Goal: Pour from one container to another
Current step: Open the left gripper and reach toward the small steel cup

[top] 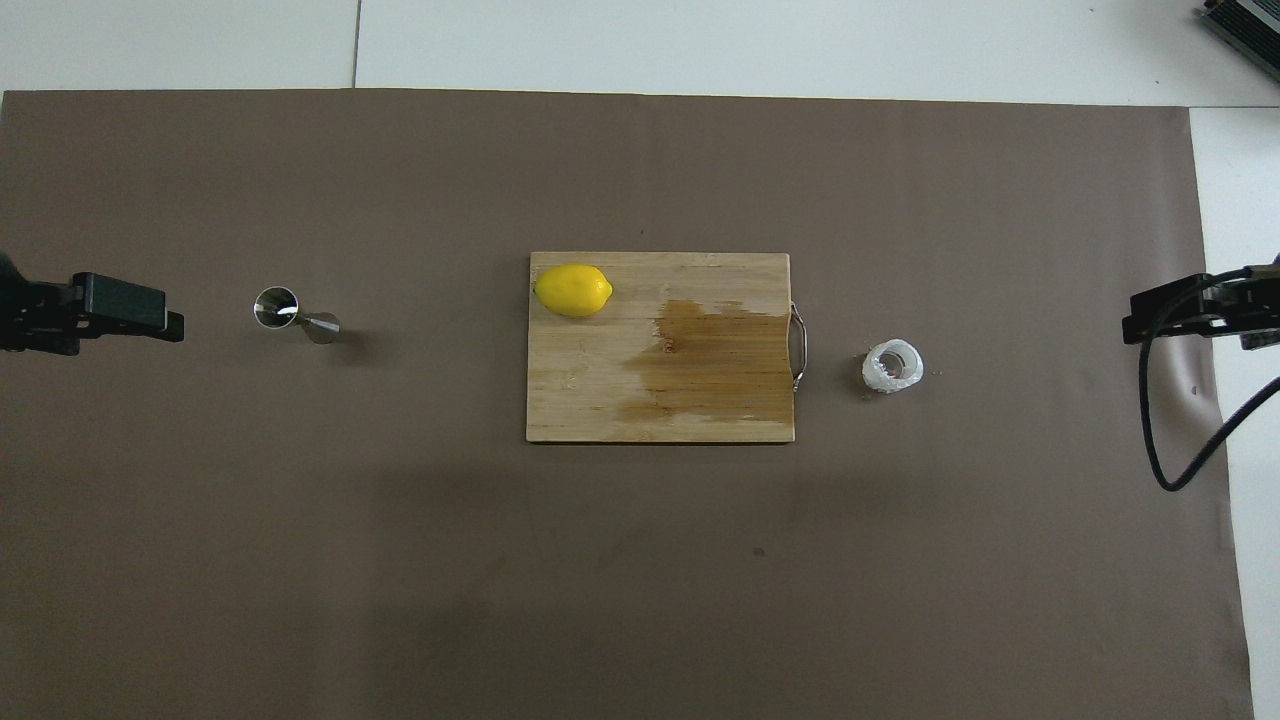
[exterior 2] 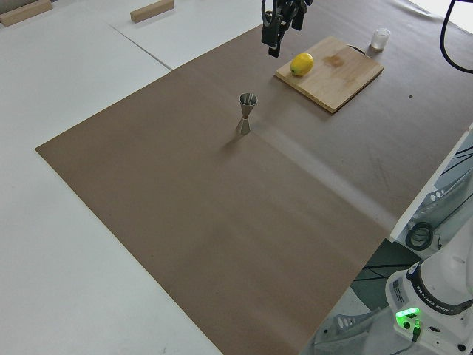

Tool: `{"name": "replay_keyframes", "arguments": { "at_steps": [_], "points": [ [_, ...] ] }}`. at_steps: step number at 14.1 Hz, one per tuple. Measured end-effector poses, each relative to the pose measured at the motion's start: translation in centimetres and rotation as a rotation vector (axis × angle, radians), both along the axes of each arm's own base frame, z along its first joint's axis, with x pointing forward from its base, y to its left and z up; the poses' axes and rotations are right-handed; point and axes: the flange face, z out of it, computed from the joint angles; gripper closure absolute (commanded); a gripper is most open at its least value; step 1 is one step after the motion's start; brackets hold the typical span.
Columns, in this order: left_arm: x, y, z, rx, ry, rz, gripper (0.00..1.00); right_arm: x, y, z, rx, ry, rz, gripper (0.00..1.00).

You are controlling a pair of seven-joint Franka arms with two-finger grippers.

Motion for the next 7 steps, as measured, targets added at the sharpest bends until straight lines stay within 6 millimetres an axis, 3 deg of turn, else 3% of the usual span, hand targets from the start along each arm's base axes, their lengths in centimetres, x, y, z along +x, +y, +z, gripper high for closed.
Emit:
{"name": "replay_keyframes", "arguments": {
  "at_steps": [7],
  "points": [
    [1.0, 3.9, -9.8, -0.237, 0.170, 0.563, 0.00, 0.0, 0.0, 0.0, 0.000, 0.000, 0.000, 0.00]
  ]
}}
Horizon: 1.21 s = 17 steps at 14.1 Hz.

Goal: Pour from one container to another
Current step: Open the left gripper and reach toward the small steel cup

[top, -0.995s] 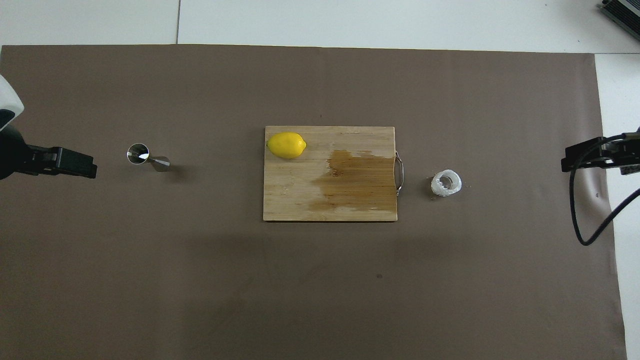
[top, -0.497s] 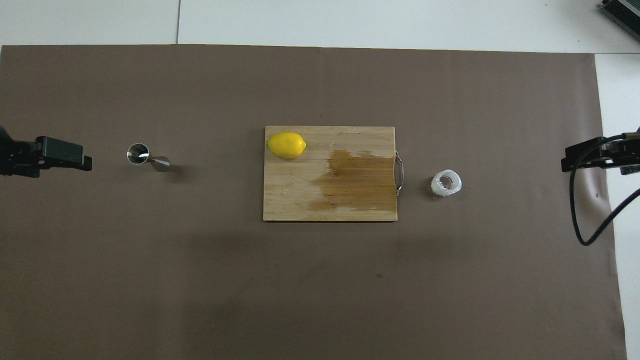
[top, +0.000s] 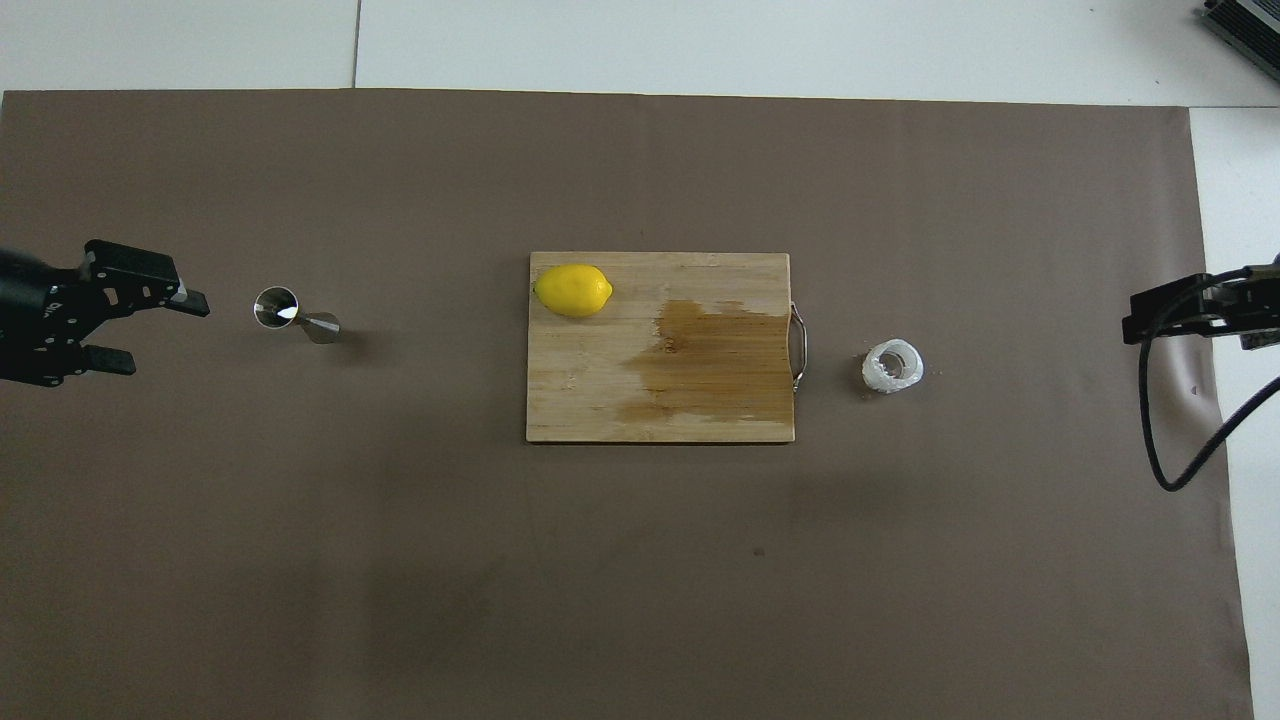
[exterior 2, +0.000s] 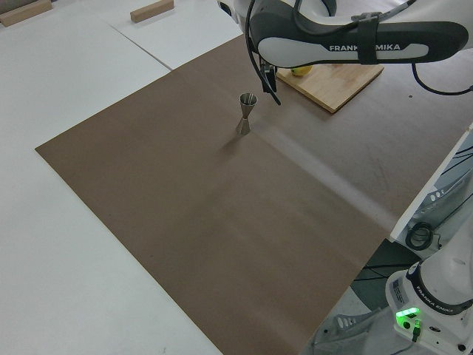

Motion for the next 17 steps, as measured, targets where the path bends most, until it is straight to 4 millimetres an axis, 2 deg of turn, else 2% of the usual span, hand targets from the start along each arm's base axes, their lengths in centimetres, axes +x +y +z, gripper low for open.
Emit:
{"name": "replay_keyframes", "arguments": {
  "at_steps": [4, 9, 13, 17],
  "points": [
    [-0.5, 1.9, -5.0, -0.168, 0.103, 0.432, 0.00, 0.0, 0.0, 0.0, 0.000, 0.000, 0.000, 0.00],
    [-1.2, 2.7, -8.9, -0.391, 0.226, 0.913, 0.00, 0.0, 0.0, 0.0, 0.000, 0.000, 0.000, 0.00],
    [-2.3, 3.4, -12.3, -0.577, 0.306, 1.154, 0.00, 0.0, 0.0, 0.0, 0.000, 0.000, 0.000, 0.00],
    [-2.5, 3.0, -15.4, -0.644, 0.375, 1.248, 0.00, 0.0, 0.0, 0.0, 0.000, 0.000, 0.000, 0.00]
  ]
}}
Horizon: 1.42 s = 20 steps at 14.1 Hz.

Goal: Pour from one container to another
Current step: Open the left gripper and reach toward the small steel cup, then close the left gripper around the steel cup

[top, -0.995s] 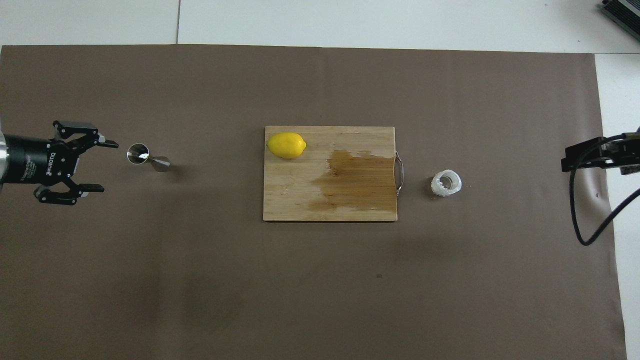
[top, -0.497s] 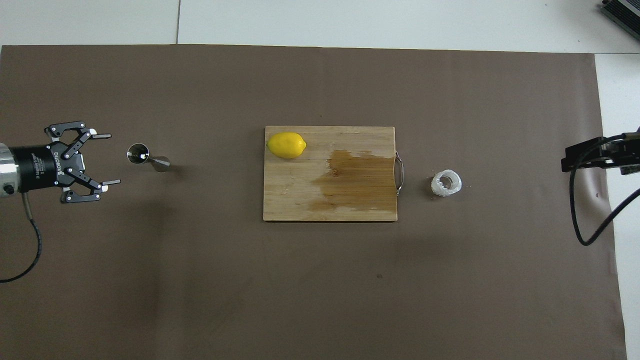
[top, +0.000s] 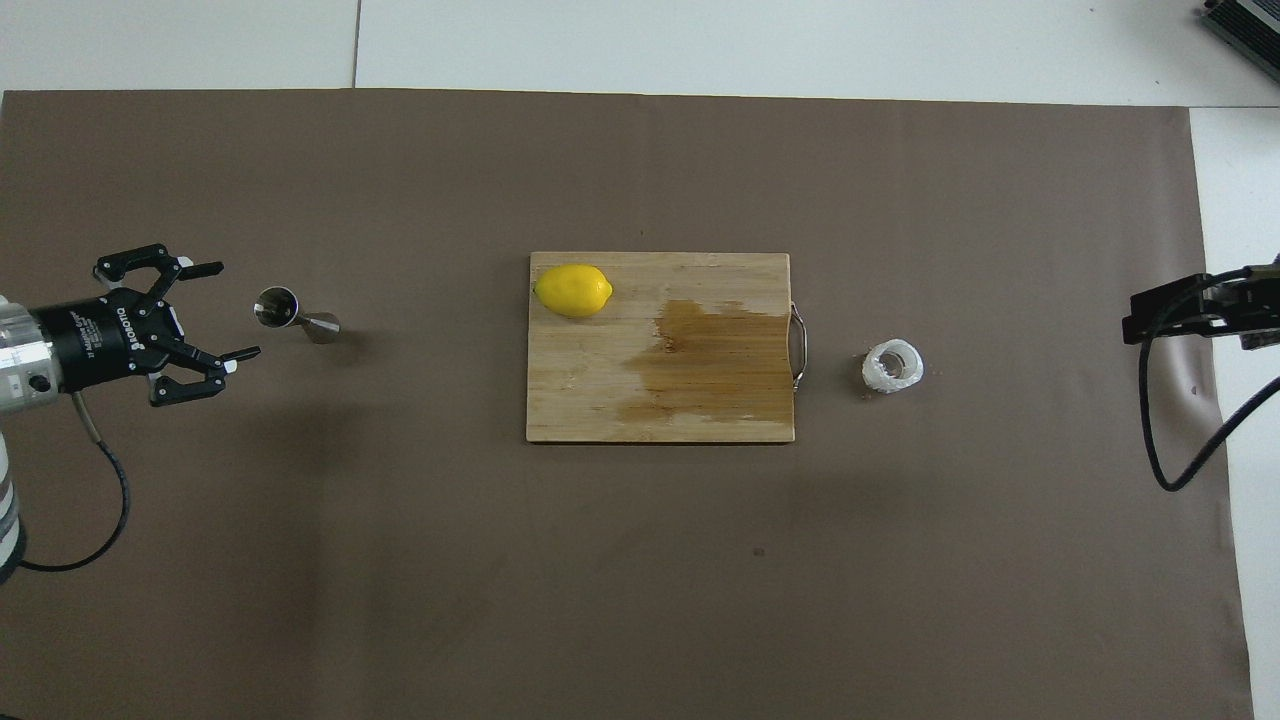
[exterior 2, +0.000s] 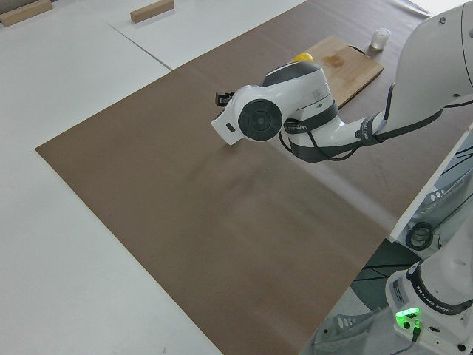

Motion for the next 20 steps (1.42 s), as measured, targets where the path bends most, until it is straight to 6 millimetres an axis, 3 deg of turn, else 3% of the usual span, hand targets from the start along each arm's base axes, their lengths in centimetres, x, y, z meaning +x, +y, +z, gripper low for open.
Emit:
{"name": "replay_keyframes", "arguments": {
  "at_steps": [6, 20],
  "points": [
    [0.0, -2.2, -0.8, -0.024, 0.014, 0.034, 0.00, 0.0, 0.0, 0.0, 0.000, 0.000, 0.000, 0.00],
    [-0.2, -1.7, -1.6, -0.016, 0.030, 0.054, 0.03, 0.0, 0.0, 0.0, 0.000, 0.000, 0.000, 0.00]
  ]
}}
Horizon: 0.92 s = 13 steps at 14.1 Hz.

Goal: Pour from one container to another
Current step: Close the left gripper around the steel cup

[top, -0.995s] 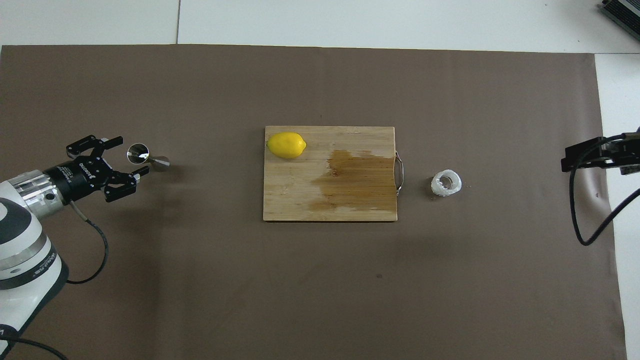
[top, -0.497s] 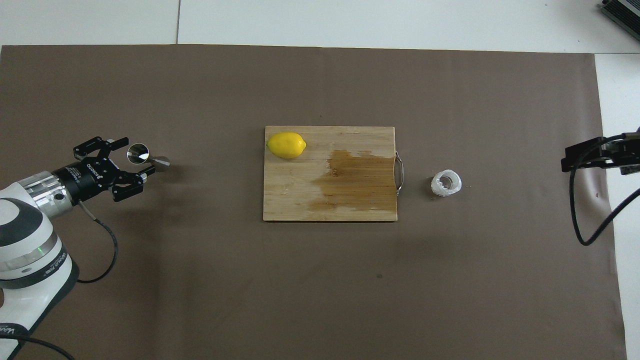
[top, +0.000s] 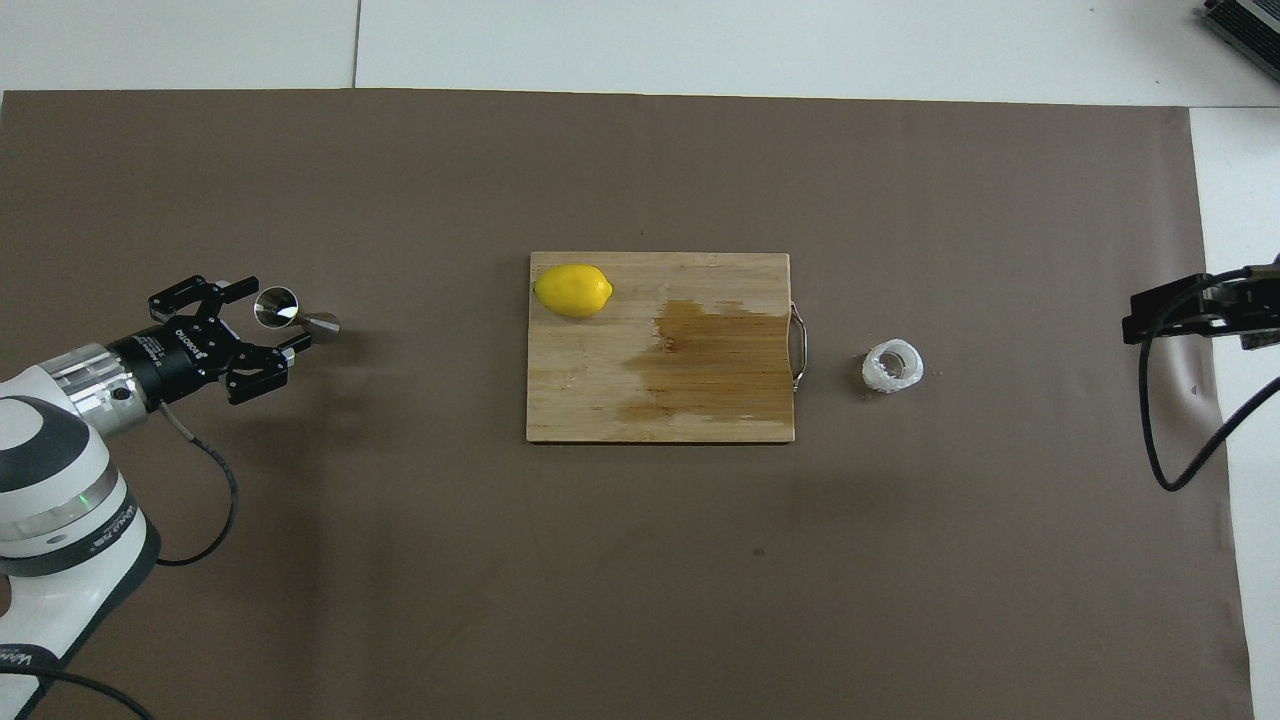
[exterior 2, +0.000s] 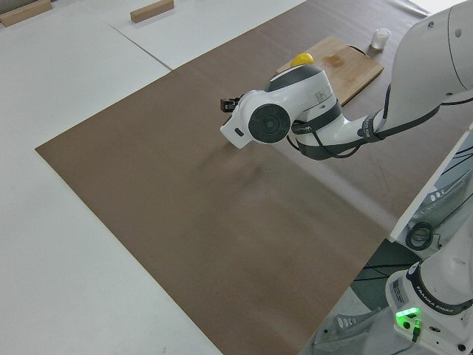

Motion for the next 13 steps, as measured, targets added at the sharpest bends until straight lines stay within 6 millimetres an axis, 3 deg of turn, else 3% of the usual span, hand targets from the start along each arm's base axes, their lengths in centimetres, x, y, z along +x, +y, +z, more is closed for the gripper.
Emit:
{"name": "replay_keyframes", "arguments": {
  "at_steps": [3, 4, 13],
  "points": [
    [0.00, 0.01, -0.01, 0.000, 0.000, 0.001, 0.21, 0.00, 0.00, 0.00, 0.000, 0.000, 0.000, 0.00],
    [0.00, 0.02, -0.02, 0.000, 0.000, 0.001, 0.23, 0.00, 0.00, 0.00, 0.000, 0.000, 0.000, 0.00],
    [-0.01, 0.05, -0.03, 0.001, 0.001, 0.002, 0.25, 0.00, 0.00, 0.00, 0.000, 0.000, 0.000, 0.00]
  ]
}}
